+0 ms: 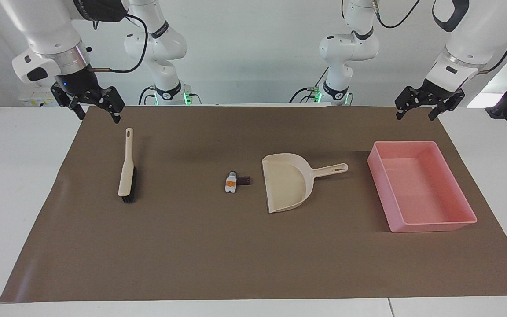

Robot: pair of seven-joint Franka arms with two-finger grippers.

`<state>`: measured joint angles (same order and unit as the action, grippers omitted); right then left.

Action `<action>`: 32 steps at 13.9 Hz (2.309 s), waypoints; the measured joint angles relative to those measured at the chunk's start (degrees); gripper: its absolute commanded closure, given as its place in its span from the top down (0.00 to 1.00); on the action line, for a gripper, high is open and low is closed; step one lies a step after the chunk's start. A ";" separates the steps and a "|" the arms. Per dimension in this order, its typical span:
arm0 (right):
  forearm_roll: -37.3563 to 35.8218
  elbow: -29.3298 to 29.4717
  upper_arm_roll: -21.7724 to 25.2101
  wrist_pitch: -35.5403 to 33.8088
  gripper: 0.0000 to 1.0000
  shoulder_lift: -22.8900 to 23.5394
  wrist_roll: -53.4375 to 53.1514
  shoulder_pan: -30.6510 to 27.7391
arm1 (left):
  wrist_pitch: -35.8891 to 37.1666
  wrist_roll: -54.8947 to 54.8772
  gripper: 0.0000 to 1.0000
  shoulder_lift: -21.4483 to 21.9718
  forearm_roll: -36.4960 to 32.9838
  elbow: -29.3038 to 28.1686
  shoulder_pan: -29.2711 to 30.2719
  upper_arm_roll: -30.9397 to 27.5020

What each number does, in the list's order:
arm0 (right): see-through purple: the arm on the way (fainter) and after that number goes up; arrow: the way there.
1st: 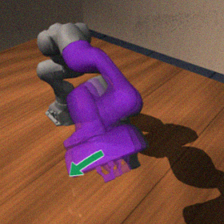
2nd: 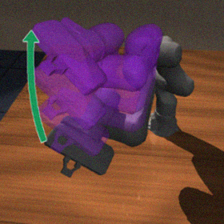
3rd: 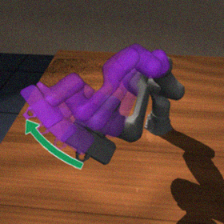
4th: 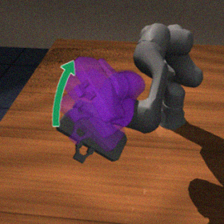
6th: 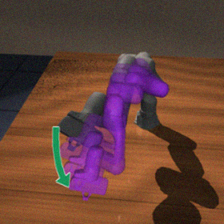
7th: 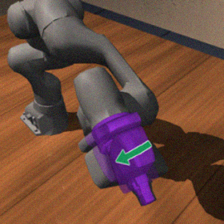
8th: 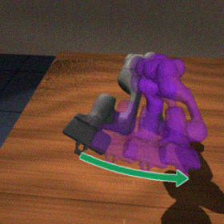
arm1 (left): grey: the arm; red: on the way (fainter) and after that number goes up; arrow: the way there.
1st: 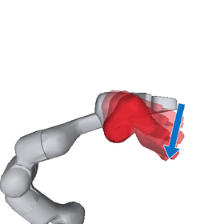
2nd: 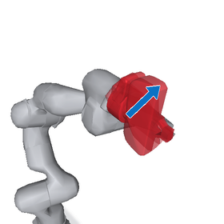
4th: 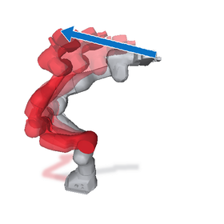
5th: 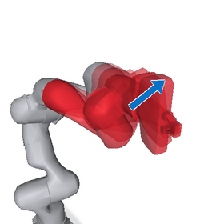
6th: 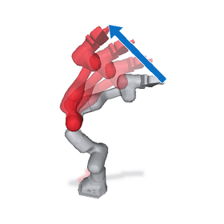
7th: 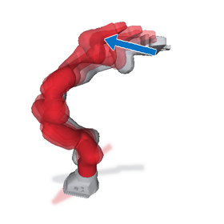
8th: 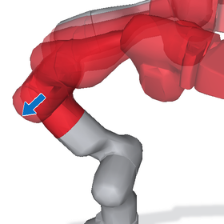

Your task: Clean e-waste and dump in bin

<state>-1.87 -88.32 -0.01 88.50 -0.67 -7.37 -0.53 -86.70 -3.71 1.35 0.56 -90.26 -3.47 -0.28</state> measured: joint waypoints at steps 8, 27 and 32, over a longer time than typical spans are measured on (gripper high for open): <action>0.00 -0.03 -0.08 -0.02 1.00 0.00 -0.07 -0.01 | 0.05 0.00 1.00 0.00 0.00 -0.02 -0.09 0.28; -0.01 -48.48 5.45 31.78 1.00 -12.90 13.04 -0.67 | -16.20 -50.42 1.00 0.63 -0.03 -13.57 -13.27 1.13; -0.06 -53.65 6.43 37.34 1.00 -10.46 18.62 -2.67 | -22.27 -52.03 1.00 -5.60 -3.86 -18.31 -19.27 1.16</action>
<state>-1.92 -141.97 6.42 125.85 -11.13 11.24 -3.20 -108.97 -55.73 -4.25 -3.30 -108.57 -22.75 0.89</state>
